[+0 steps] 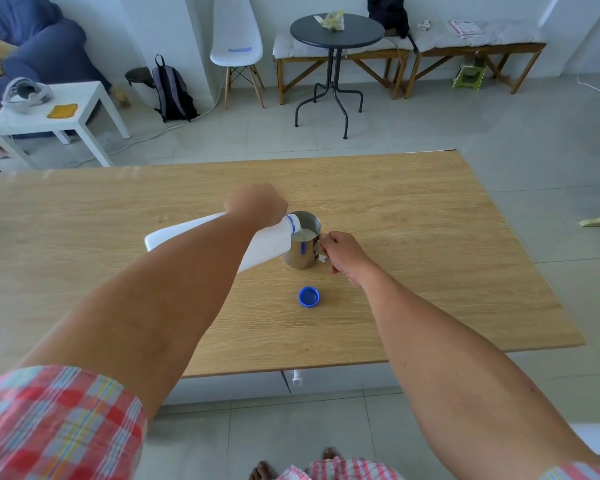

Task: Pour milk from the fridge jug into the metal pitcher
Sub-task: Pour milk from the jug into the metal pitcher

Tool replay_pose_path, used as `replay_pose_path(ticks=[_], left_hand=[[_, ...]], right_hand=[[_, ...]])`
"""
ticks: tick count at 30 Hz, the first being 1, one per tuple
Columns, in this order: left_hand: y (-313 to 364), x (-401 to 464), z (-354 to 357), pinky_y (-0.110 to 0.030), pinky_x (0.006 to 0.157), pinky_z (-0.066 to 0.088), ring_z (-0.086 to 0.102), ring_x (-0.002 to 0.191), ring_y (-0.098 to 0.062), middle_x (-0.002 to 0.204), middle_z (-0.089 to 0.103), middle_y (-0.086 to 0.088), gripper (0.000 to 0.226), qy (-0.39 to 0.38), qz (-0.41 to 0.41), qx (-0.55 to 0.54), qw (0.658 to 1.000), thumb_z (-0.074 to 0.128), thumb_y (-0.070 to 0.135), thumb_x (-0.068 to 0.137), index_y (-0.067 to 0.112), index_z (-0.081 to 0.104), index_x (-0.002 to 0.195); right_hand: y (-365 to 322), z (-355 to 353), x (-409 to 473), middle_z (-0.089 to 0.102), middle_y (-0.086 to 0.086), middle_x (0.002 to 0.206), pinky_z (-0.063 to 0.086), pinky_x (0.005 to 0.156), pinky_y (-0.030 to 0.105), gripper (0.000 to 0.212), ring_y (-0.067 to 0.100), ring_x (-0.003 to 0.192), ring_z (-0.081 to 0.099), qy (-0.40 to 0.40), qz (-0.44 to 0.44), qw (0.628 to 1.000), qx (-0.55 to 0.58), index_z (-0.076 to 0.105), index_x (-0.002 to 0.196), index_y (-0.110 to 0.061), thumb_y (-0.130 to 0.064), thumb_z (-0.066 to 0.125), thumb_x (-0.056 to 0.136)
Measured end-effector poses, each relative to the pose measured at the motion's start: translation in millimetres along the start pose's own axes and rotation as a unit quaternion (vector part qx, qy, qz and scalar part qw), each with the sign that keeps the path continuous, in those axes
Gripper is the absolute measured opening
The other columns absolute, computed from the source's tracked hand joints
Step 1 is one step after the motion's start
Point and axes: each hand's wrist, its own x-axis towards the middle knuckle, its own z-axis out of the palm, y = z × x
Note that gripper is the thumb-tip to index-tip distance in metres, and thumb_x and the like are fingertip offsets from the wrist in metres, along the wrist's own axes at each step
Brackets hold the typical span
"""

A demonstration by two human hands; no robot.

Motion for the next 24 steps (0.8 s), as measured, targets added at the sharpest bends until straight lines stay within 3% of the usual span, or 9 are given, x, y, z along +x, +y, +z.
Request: replay_pose_path(ticks=[4,11,17,24], left_hand=[[-0.2,-0.2,-0.2,-0.035,0.068,0.042,0.053,0.071,-0.023,0.084,0.056,-0.006,0.022,0.001,0.002,0.004,1.0,0.043,0.028,0.096,0.013,0.06,0.094],[-0.1,-0.8,-0.7,-0.035,0.067,0.041,0.048,0.066,-0.021,0.083,0.056,-0.006,0.023,0.001,-0.002,0.002,1.0,0.043,0.028,0.097,0.013,0.06,0.092],[-0.5,-0.6,-0.6,-0.036,0.069,0.042,0.057,0.08,-0.026,0.084,0.056,-0.006,0.023,0.002,0.006,0.005,1.0,0.043,0.028,0.097,0.013,0.06,0.094],[0.9,-1.4,-2.0,-0.037,0.07,0.043,0.055,0.076,-0.024,0.083,0.055,-0.006,0.024,0.001,0.012,0.012,1.0,0.043,0.027,0.097,0.012,0.061,0.094]], right_hand=[[0.5,0.4,0.7,0.05,0.01,0.082,0.041,0.049,0.028,0.031,0.016,0.064,0.044,0.0,0.0,1.0,-0.001,0.054,0.085,-0.009,-0.027,0.046,0.108],[0.9,0.7,0.9,0.049,0.005,0.075,0.041,0.051,0.029,0.036,0.016,0.063,0.044,-0.001,0.003,1.0,0.003,0.052,0.075,-0.015,-0.027,0.045,0.108],[1.0,0.8,1.5,0.049,0.004,0.076,0.043,0.052,0.029,0.035,0.016,0.066,0.045,-0.001,0.004,1.0,0.007,0.052,0.076,-0.015,-0.027,0.045,0.108],[1.8,0.9,2.3,0.049,0.004,0.075,0.041,0.052,0.029,0.036,0.015,0.063,0.043,-0.005,0.008,1.0,0.01,0.052,0.074,-0.017,-0.028,0.046,0.108]])
